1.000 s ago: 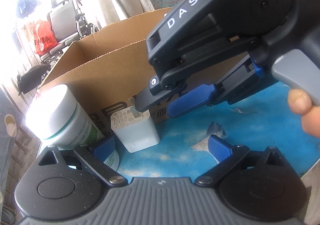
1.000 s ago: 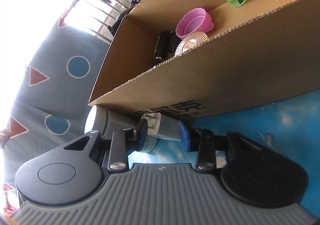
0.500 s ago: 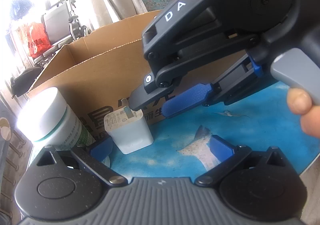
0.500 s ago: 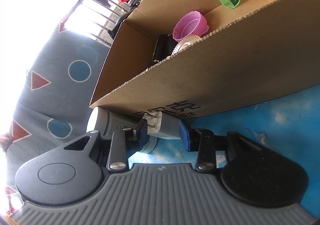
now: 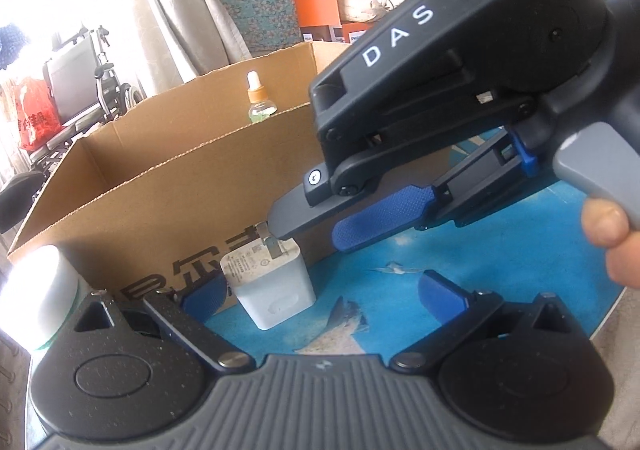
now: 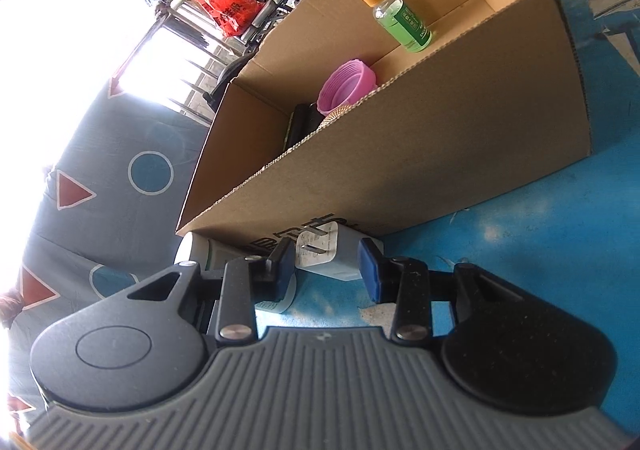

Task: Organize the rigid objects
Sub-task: 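Close the right gripper around the white charger plug, then lift the charger plug into the box and open the right gripper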

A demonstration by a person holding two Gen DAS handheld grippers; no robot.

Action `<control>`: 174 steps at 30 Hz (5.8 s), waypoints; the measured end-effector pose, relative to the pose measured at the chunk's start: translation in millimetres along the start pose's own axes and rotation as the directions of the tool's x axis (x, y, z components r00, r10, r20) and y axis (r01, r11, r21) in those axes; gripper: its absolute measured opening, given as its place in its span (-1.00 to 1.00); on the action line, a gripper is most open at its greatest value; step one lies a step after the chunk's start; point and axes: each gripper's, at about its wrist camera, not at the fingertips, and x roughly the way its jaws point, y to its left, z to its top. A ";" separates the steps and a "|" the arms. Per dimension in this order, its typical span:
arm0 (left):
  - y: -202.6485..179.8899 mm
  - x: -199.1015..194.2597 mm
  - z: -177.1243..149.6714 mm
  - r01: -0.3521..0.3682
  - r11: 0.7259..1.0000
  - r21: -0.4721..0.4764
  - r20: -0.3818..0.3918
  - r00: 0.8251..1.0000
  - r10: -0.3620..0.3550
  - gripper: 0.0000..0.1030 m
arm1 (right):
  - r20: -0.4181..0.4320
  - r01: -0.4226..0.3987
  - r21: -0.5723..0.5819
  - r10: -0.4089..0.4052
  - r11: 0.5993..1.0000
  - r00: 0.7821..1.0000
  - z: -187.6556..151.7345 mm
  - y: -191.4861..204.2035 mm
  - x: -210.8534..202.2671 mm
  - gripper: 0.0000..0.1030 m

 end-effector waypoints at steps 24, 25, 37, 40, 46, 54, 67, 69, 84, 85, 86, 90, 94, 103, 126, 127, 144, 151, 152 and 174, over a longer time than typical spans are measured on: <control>-10.1 12.3 14.6 0.045 0.999 0.025 -0.002 0.999 -0.045 0.92 | 0.085 -0.051 0.067 0.045 0.996 0.995 4.8 -40.3 -20.4 -0.25; -10.5 12.8 15.2 0.045 0.999 0.027 -0.003 0.999 -0.045 0.92 | 0.080 -0.054 0.065 0.049 0.996 0.996 5.8 -40.9 -17.9 -0.25; -17.0 20.7 21.5 0.067 0.996 0.067 -0.003 0.998 -0.067 0.90 | 0.042 -0.074 0.050 0.072 0.996 0.996 10.5 -42.3 -4.0 -0.18; -16.0 20.6 22.0 0.072 0.995 0.063 0.000 0.997 -0.072 0.90 | 0.039 -0.090 0.060 0.087 0.994 0.995 9.6 -44.4 -7.1 -0.18; -17.1 16.3 20.2 0.102 0.993 0.064 0.004 0.995 -0.102 0.83 | 0.048 -0.076 0.065 0.073 0.995 0.996 4.2 -45.8 -15.6 -0.17; -14.8 13.7 19.2 0.132 0.990 0.059 0.009 0.991 -0.133 0.75 | 0.058 -0.052 0.068 0.048 0.996 0.997 -4.1 -46.5 -24.4 -0.16; -3.0 23.2 23.5 0.117 0.993 0.017 0.017 0.993 -0.117 0.56 | 0.119 0.017 0.071 -0.025 0.997 0.993 -12.9 -49.8 -46.1 -0.17; -1.1 25.6 24.4 0.114 0.993 0.012 0.021 0.993 -0.114 0.48 | 0.111 0.026 0.049 -0.032 0.998 0.993 -14.8 -43.2 -42.0 -0.17; 5.4 51.5 25.7 0.132 0.991 -0.017 -0.007 0.991 -0.132 0.09 | 0.110 0.124 -0.031 -0.120 0.992 0.987 -9.9 -18.9 -6.7 -0.23; 5.6 53.2 25.4 0.132 0.991 -0.021 -0.011 0.991 -0.133 0.07 | 0.109 0.128 -0.029 -0.124 0.991 0.986 -9.6 -19.5 -5.5 -0.24; 5.3 54.7 24.7 0.129 0.991 -0.023 -0.014 0.991 -0.130 0.03 | 0.109 0.130 -0.028 -0.127 0.991 0.986 -9.4 -20.1 -4.3 -0.25; 8.1 56.4 23.4 0.128 0.991 -0.036 -0.009 0.992 -0.129 -0.06 | 0.114 0.126 -0.017 -0.124 0.992 0.986 -8.2 -25.2 -2.2 -0.28; 8.4 57.4 22.7 0.133 0.990 -0.047 -0.003 0.991 -0.133 -0.07 | 0.119 0.138 -0.028 -0.134 0.990 0.984 -8.9 -23.0 -2.0 -0.31; 12.7 42.2 20.1 0.140 0.988 -0.057 0.016 0.990 -0.140 -0.08 | 0.128 0.156 -0.049 -0.149 0.986 0.981 -15.6 -10.2 -14.0 -0.36; 72.7 17.7 137.8 0.087 0.978 -0.192 0.089 0.993 -0.071 -0.08 | 0.162 0.086 -0.273 -0.042 0.958 0.986 101.1 92.5 -51.6 -0.35; 77.8 27.4 141.4 0.094 0.973 -0.209 0.065 0.995 -0.082 -0.08 | 0.146 0.094 -0.264 -0.056 0.960 0.988 112.2 90.3 -43.6 -0.35; 138.7 158.4 148.2 0.066 0.885 -0.461 -0.294 0.930 -0.222 -0.08 | -0.117 0.175 -0.203 -0.202 0.963 0.972 199.5 31.0 88.8 -0.35; 149.0 165.6 140.7 0.074 0.845 -0.529 -0.310 0.910 -0.274 -0.01 | -0.139 0.174 -0.219 -0.208 0.960 0.968 196.3 25.4 98.9 -0.34; 149.2 165.3 139.9 0.074 0.844 -0.531 -0.310 0.910 -0.275 -0.02 | -0.140 0.176 -0.219 -0.209 0.960 0.968 195.8 25.5 99.7 -0.34; 112.9 -34.5 131.4 0.176 0.913 -0.367 0.071 0.984 -0.161 0.91 | 0.321 0.094 -0.285 0.003 0.954 0.947 88.3 78.2 -107.4 0.00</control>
